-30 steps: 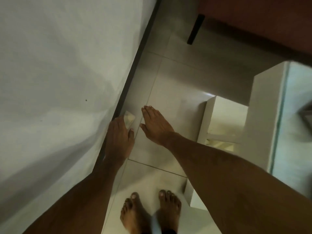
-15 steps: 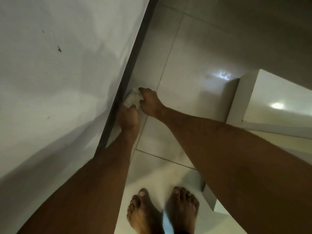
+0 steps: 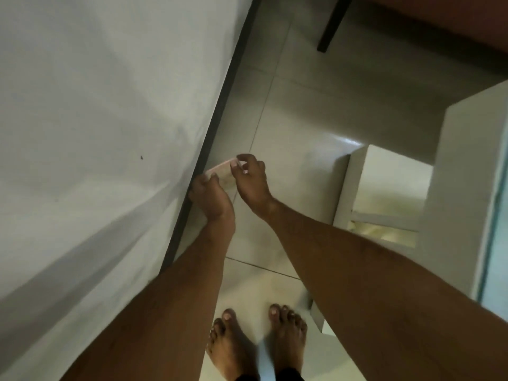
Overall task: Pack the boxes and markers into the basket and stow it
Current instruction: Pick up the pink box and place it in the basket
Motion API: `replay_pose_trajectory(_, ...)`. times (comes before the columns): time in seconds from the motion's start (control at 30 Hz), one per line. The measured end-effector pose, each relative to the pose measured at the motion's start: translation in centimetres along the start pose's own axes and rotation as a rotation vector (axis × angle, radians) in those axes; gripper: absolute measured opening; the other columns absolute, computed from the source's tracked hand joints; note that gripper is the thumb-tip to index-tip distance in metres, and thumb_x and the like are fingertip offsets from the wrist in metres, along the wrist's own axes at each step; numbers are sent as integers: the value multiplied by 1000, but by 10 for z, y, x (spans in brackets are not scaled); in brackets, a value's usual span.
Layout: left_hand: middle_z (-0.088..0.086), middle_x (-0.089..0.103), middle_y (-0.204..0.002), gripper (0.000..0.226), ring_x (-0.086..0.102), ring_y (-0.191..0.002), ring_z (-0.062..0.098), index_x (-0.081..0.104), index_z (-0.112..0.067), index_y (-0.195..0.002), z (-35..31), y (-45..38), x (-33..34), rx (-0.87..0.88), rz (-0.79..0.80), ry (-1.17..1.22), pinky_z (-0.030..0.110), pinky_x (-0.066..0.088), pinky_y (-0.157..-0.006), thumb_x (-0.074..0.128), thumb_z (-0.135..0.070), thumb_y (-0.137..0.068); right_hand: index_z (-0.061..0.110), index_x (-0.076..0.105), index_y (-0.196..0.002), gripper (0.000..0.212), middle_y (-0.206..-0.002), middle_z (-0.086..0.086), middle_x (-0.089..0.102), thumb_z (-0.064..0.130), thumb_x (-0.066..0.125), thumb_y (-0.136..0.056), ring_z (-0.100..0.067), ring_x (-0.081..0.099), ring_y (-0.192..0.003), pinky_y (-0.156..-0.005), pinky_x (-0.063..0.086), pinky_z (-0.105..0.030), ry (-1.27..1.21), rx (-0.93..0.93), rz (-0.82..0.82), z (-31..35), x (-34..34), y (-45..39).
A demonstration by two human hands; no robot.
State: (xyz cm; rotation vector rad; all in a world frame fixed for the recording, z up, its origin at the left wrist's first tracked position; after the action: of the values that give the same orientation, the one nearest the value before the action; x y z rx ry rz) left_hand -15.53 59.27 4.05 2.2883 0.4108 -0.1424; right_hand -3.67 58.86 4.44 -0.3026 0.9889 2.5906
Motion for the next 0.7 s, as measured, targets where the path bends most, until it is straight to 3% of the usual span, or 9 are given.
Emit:
replay_pose_trajectory(0.03, 6, 63, -114, 27, 63, -112, 29, 57, -19, -114, -16, 17, 4, 18, 9, 64, 45, 56, -101, 58, -31, -90, 13, 53, -136, 32, -133, -13, 45, 27, 50, -107, -30, 53, -121, -93, 53, -24, -51, -6, -32, 13, -12, 7)
replay_pose_trajectory(0.1, 7, 61, -115, 22, 64, -110, 28, 52, -21, -115, -43, 44, 9, 104, -1, 126, 40, 59, -96, 57, -21, -94, 8, 52, -130, 28, -129, -12, 47, 22, 54, -106, -21, 53, -110, -71, 45, -2, -139, -28, -90, 37, -35, 21)
replay_pose_trajectory(0.17, 8, 61, -116, 17, 64, -106, 24, 51, -20, -115, -70, 69, 16, 150, -8, 154, 29, 59, -87, 56, -20, -99, 4, 52, -126, 26, -125, -11, 49, 17, 58, -103, -15, 51, -102, -65, 43, 2, -221, -67, -149, 62, -60, 38)
replay_pose_trajectory(0.33, 10, 59, -117, 12, 64, -101, 19, 59, -18, -106, -125, 137, 30, 284, -49, 182, 11, 54, -65, 57, -14, -95, 5, 56, -117, 17, -123, -11, 49, 2, 53, -101, -7, 53, -94, -72, 47, -1, -385, -143, -251, 116, -121, 85)
replay_pose_trajectory(0.5, 0, 67, -109, 28, 70, -97, 14, 65, -12, -121, -148, 224, 50, 325, 108, 289, 19, 58, -74, 53, -3, -97, 4, 59, -122, 28, -127, -13, 52, -3, 45, -99, -17, 59, -112, -78, 56, -16, -555, -248, -331, 140, -186, 142)
replay_pose_trajectory(0.63, 13, 69, -122, 35, 72, -107, 24, 62, -4, -131, -144, 296, 64, 414, 232, 270, 23, 62, -75, 51, 0, -98, 1, 62, -123, 34, -123, -14, 57, -5, 45, -95, -2, 60, -104, -74, 51, -9, -594, -314, -483, 138, -241, 197)
replay_pose_trajectory(0.7, 15, 69, -121, 34, 71, -109, 24, 63, -3, -129, -139, 333, 72, 471, 283, 219, 28, 64, -75, 50, 2, -98, 4, 63, -123, 39, -123, -13, 60, -4, 44, -90, -11, 62, -109, -76, 51, -10, -565, -351, -557, 130, -272, 223)
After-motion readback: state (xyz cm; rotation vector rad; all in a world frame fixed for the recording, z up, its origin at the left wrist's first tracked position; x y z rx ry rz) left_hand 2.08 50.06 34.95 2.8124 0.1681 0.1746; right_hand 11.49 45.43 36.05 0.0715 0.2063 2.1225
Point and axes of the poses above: each hand's wrist, its own y-axis away from the middle knuckle, its own x-axis out of the palm, z = x × y, the point moved 6 cm from there along -y, towards the middle knuckle
